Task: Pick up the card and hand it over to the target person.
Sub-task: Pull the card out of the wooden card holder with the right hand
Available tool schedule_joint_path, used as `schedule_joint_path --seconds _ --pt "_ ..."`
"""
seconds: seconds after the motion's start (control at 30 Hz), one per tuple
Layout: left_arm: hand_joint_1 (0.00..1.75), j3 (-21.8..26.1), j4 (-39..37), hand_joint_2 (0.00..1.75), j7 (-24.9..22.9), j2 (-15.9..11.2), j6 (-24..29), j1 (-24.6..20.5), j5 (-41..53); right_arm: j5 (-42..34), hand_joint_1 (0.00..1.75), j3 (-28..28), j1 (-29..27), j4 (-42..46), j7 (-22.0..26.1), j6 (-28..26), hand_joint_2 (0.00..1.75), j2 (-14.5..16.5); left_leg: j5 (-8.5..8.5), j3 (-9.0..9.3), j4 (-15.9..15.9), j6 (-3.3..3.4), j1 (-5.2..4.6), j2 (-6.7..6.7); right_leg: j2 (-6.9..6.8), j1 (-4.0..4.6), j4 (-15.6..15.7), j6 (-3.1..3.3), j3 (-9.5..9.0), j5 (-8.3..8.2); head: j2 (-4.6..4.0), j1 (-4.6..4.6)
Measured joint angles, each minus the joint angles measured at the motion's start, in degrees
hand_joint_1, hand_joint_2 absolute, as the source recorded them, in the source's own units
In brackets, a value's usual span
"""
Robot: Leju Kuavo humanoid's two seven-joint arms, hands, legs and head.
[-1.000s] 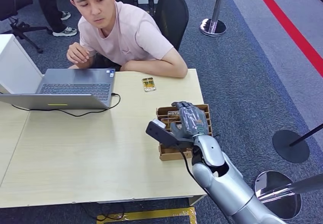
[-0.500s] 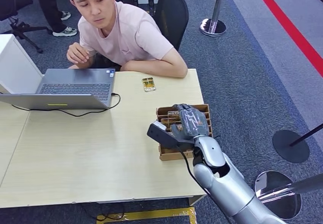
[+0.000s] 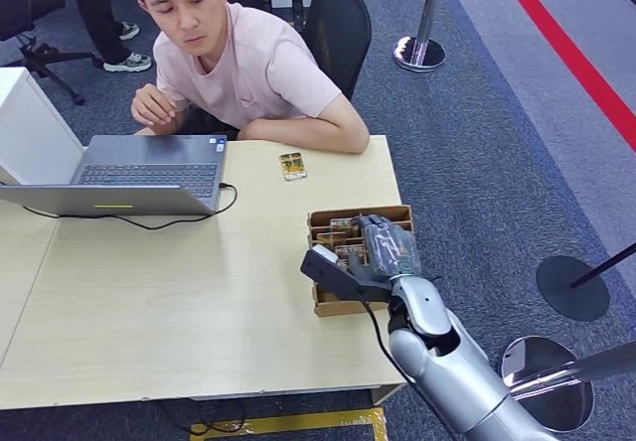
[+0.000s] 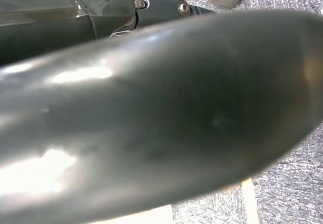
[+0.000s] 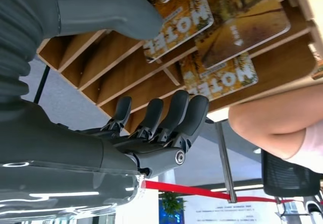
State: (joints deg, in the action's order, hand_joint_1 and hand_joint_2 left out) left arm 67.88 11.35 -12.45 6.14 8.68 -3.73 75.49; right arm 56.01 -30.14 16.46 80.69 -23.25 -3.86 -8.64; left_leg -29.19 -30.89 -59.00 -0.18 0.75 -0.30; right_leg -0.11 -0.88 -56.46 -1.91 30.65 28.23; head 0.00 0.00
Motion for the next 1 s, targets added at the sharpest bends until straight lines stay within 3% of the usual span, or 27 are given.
schedule_joint_path --seconds 1.0 --pt "0.0 0.04 -0.11 0.0 -0.33 0.14 -0.36 -0.15 0.24 0.14 0.86 -1.94 1.42 -0.15 0.59 1.89 1.75 1.22 -0.02 -0.03 -0.03 -0.02 -0.02 0.12 0.12 -0.02 -0.08 0.0 0.08 0.0 0.0 0.0"
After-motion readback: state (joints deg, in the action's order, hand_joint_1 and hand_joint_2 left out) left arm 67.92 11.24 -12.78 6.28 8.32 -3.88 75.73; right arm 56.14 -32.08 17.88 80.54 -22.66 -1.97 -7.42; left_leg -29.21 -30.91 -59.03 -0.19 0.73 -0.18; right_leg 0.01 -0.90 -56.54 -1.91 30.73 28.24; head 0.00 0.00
